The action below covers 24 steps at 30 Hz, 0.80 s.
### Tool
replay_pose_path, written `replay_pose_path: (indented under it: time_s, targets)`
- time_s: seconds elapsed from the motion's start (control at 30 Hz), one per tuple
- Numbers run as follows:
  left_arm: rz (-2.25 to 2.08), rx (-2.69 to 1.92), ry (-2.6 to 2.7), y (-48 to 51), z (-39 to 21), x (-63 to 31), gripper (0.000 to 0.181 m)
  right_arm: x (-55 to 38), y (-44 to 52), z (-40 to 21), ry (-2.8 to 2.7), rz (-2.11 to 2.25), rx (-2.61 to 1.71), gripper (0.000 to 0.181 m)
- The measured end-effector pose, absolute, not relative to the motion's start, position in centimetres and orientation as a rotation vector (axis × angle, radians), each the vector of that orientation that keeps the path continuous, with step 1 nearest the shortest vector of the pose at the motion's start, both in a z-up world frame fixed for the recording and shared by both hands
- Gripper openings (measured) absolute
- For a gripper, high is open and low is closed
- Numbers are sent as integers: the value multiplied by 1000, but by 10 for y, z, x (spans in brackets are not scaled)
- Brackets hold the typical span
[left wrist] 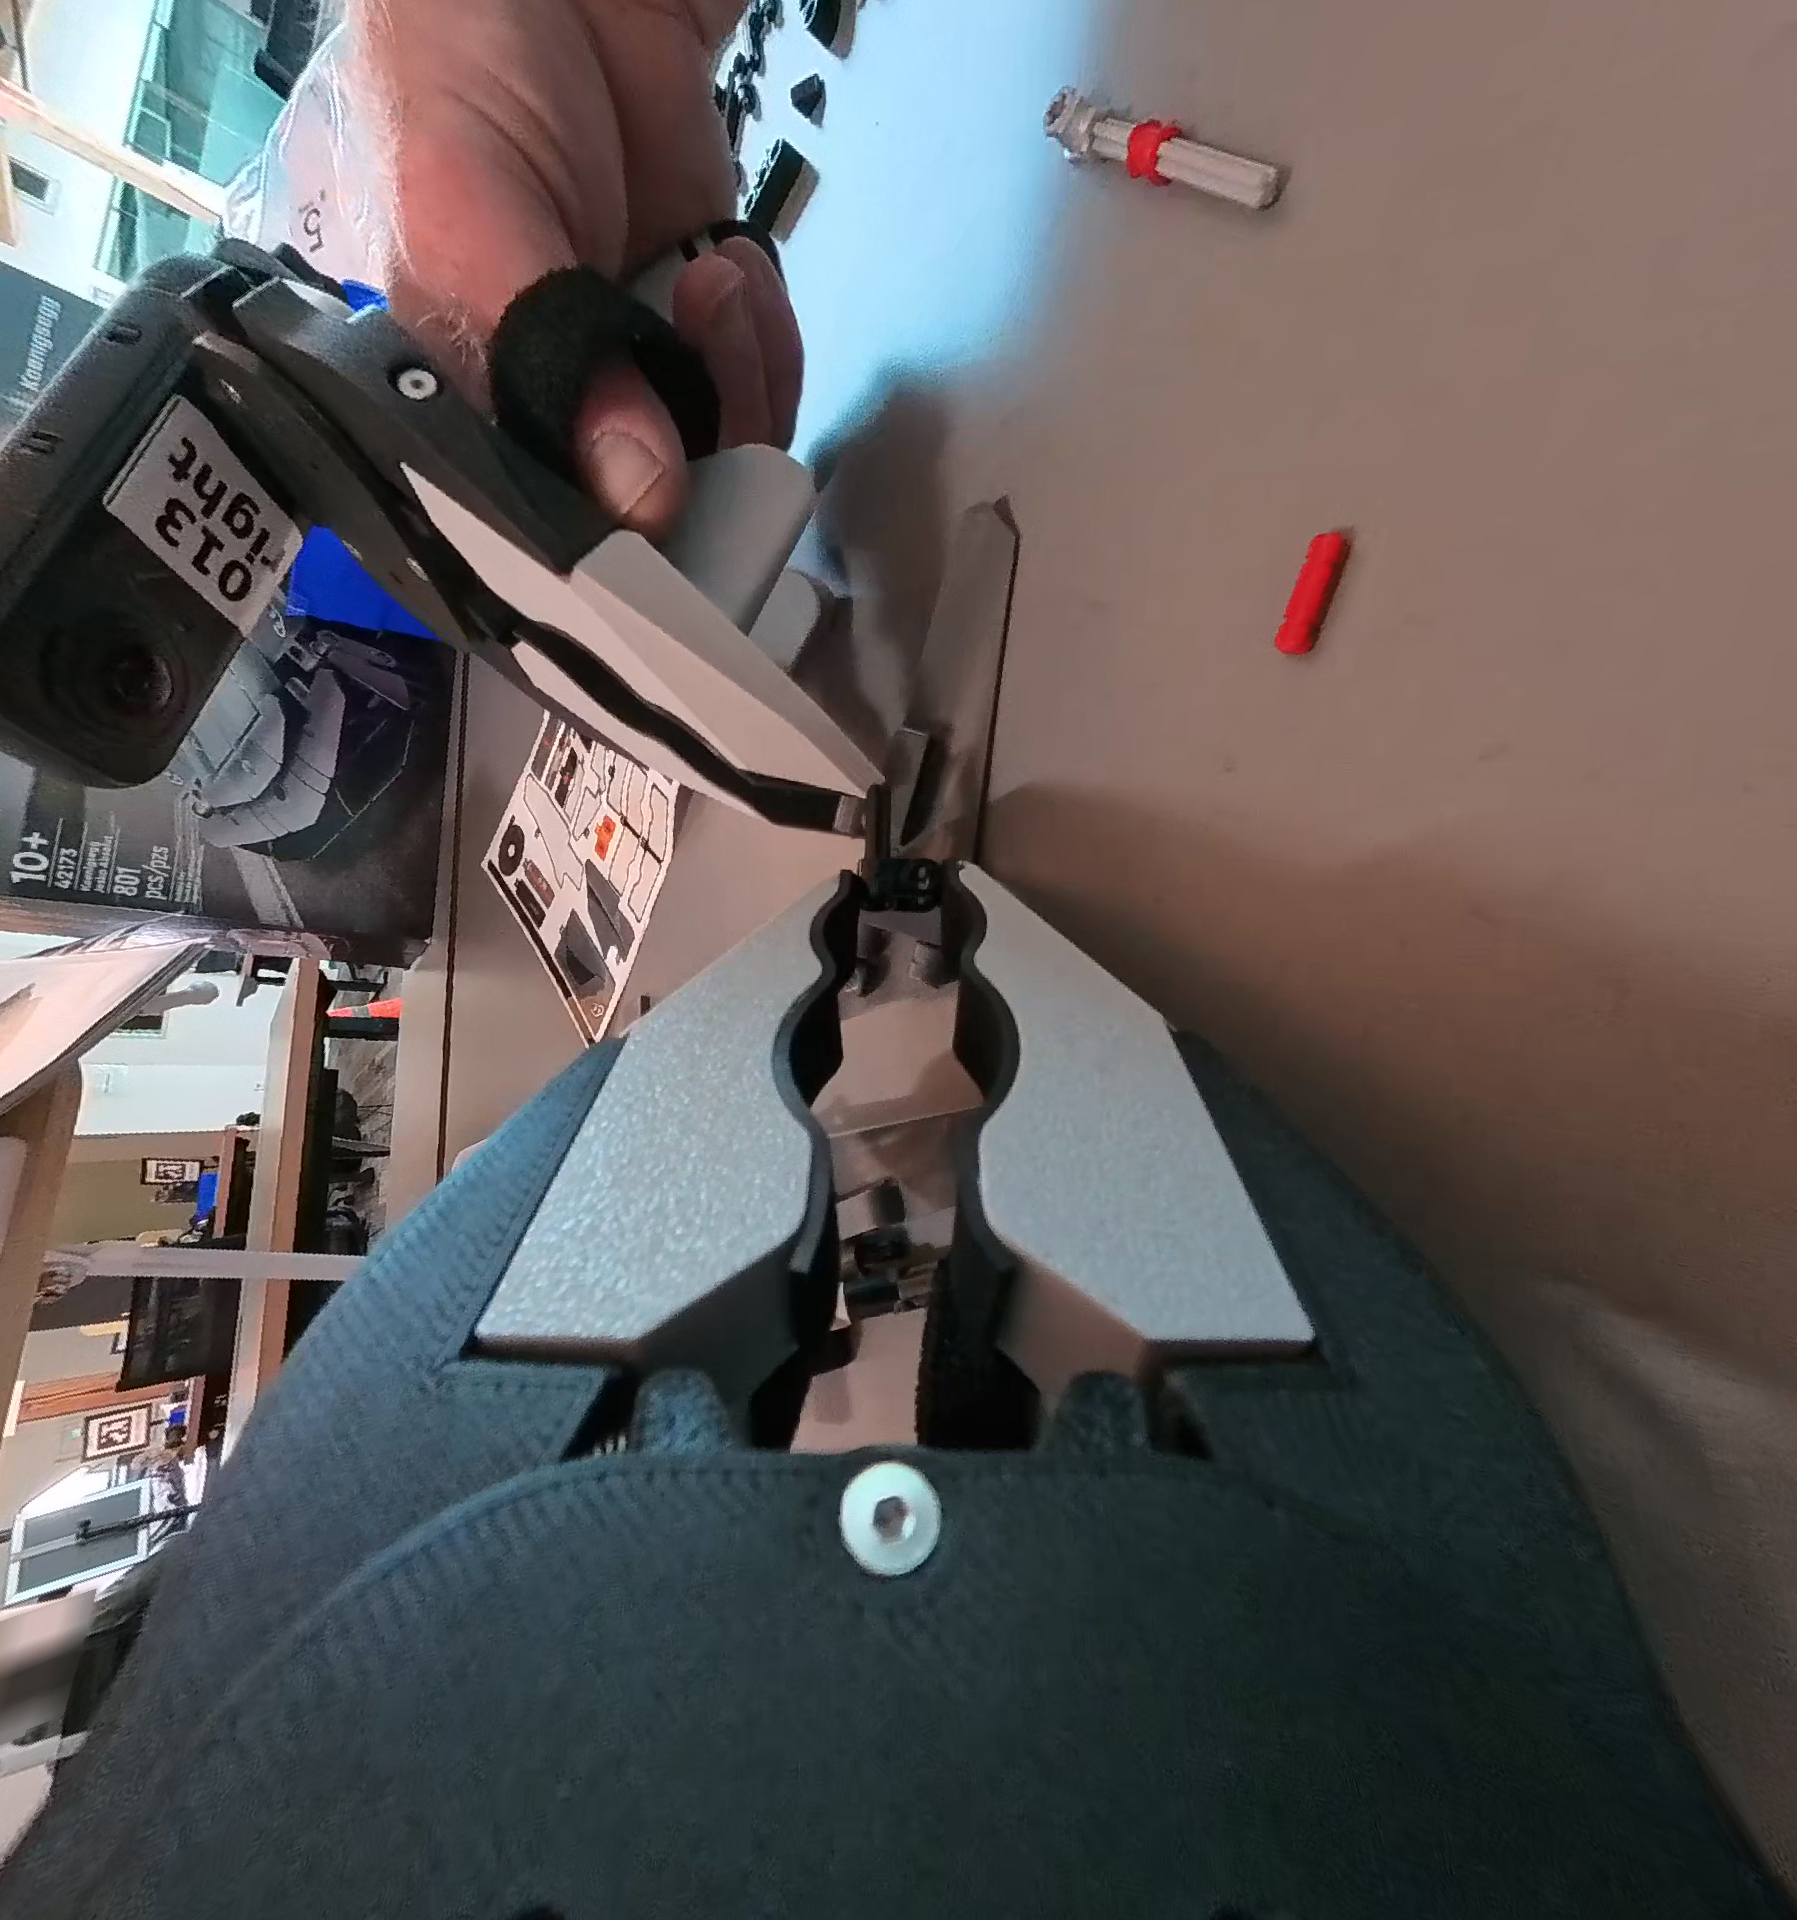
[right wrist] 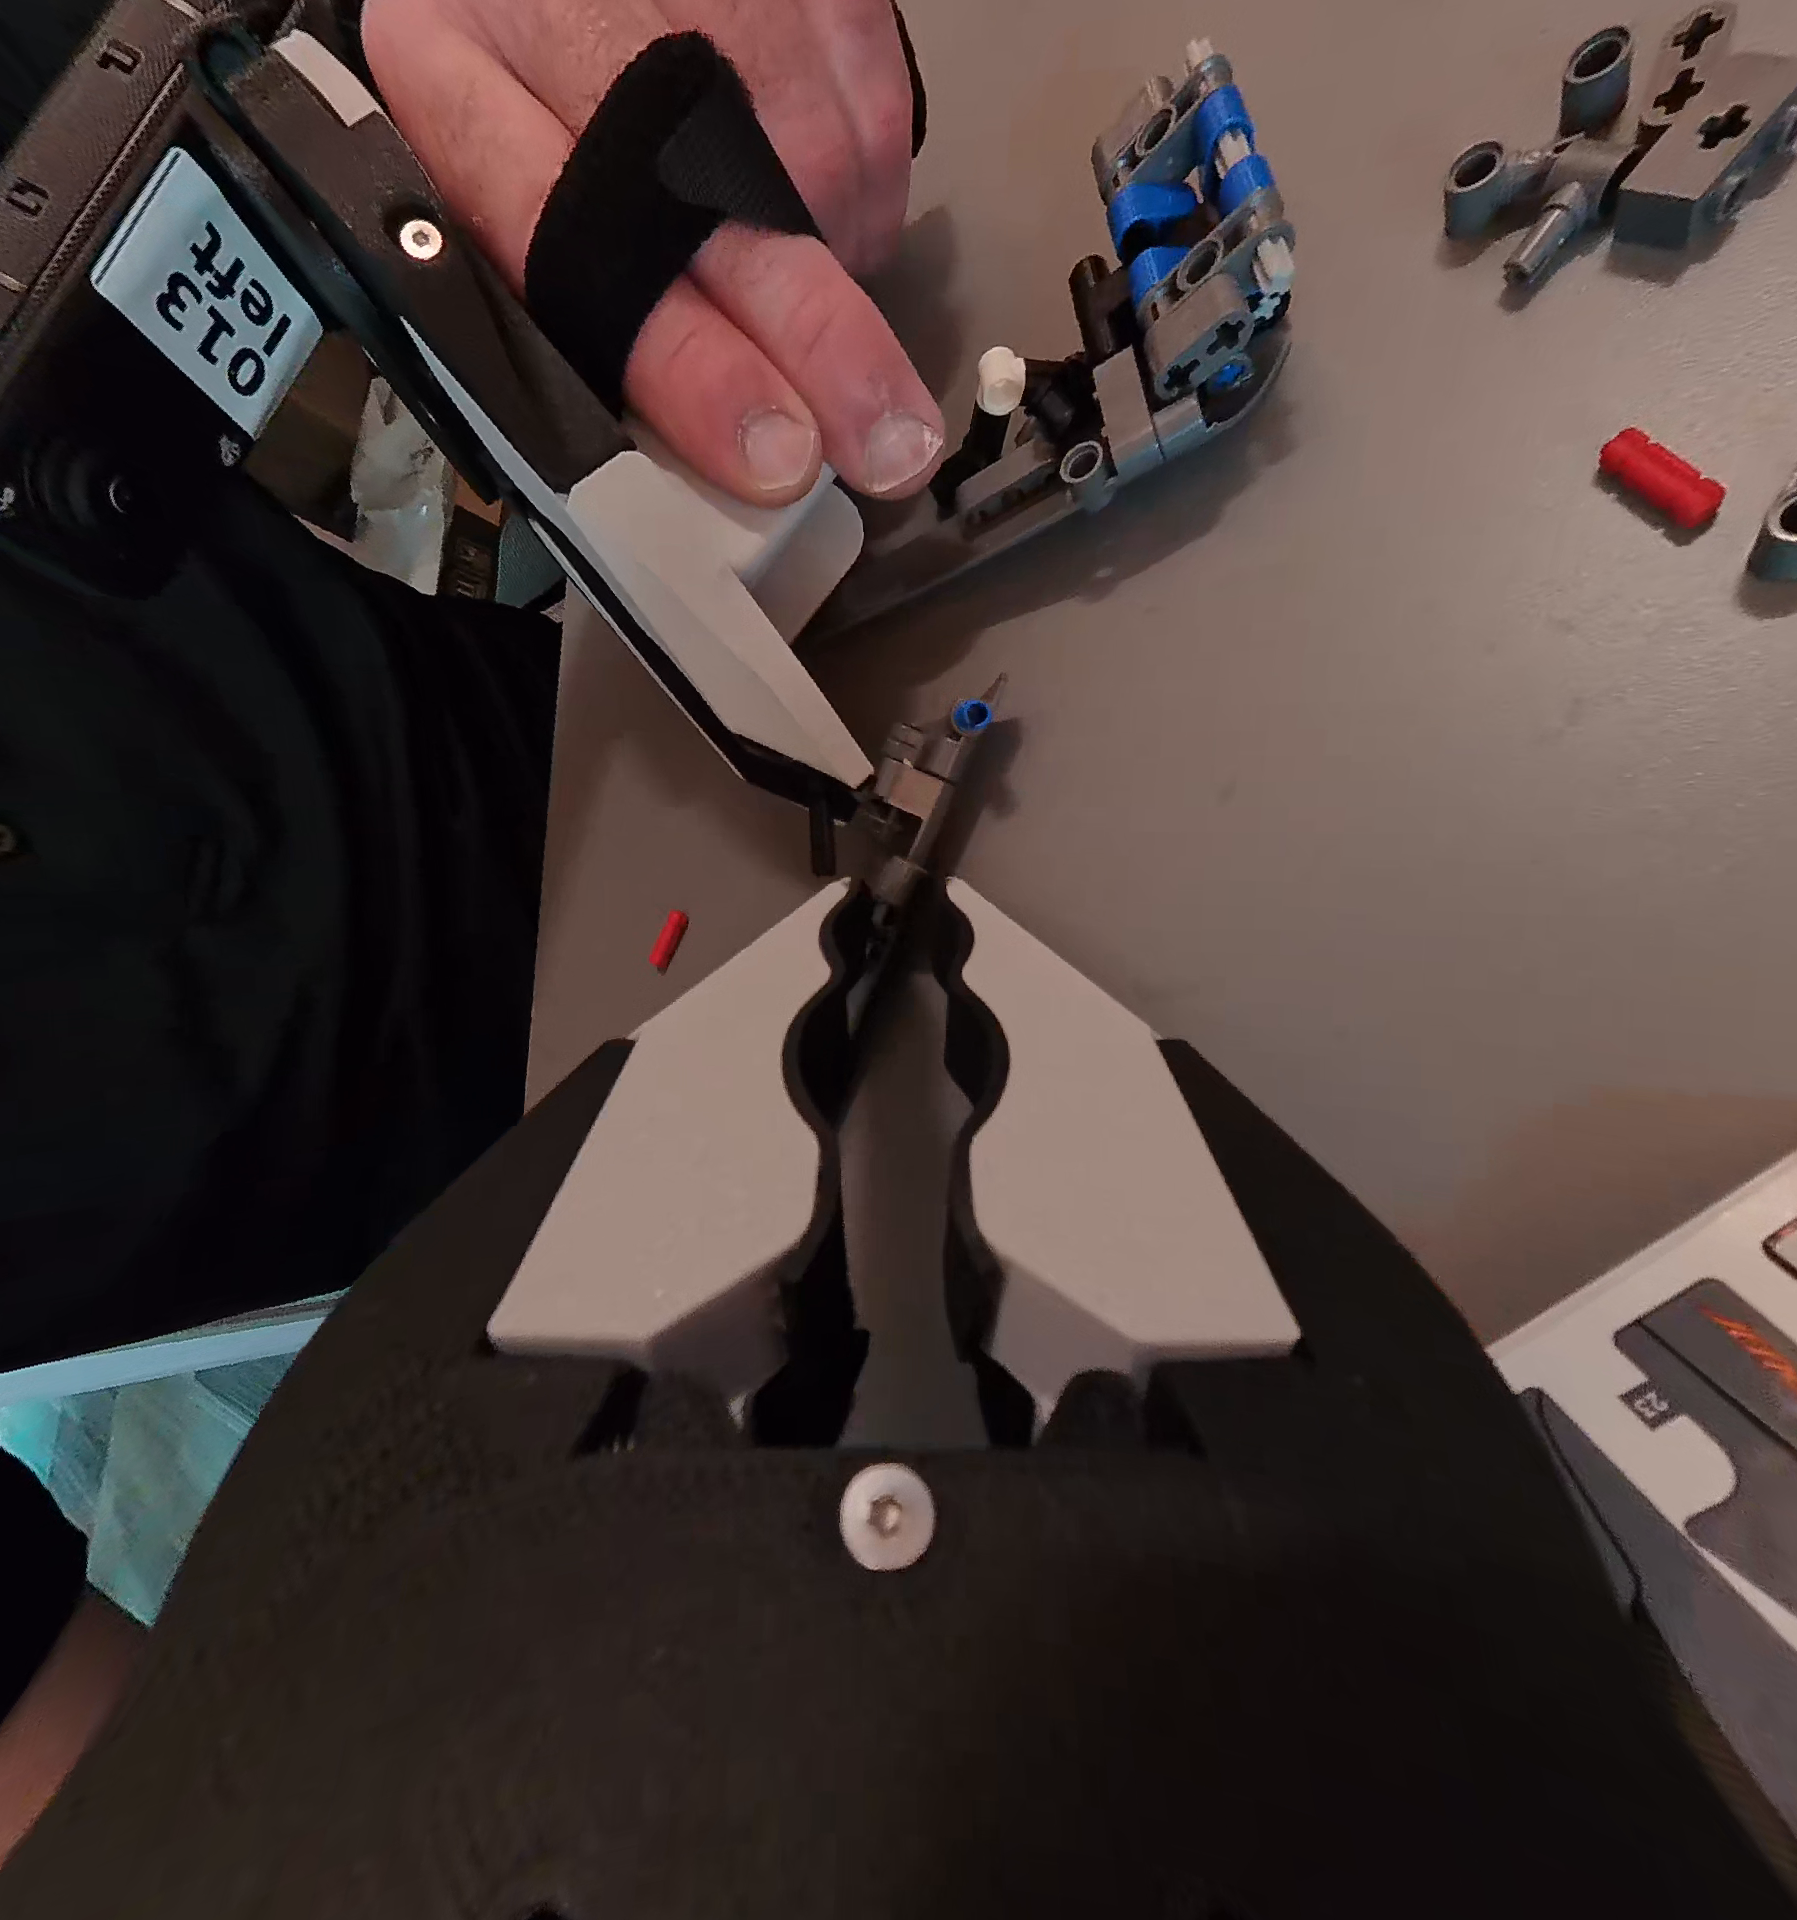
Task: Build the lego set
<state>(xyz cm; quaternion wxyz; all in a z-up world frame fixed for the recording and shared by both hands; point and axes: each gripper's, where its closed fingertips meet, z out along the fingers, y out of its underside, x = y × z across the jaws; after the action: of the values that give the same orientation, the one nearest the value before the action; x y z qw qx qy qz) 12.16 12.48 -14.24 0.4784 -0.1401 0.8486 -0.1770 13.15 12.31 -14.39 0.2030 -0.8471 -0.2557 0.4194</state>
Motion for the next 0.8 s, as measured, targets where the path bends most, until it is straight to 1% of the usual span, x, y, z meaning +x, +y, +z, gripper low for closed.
replay_pose_path:
  time_s: [0.1, 0.43, 0.8]
  targets:
    - [-434, -343, 2071, 125, -142, 122, 13, 130, 125, -143, -720, 1167, -2357, 12]
    - [-436, -346, 2070, 125, -142, 122, 13, 132, 124, -143, -740, 1175, -2343, 7]
    - [-440, -349, 2069, 125, -142, 123, 13, 132, 124, -143, -790, 1155, -2321, 7]
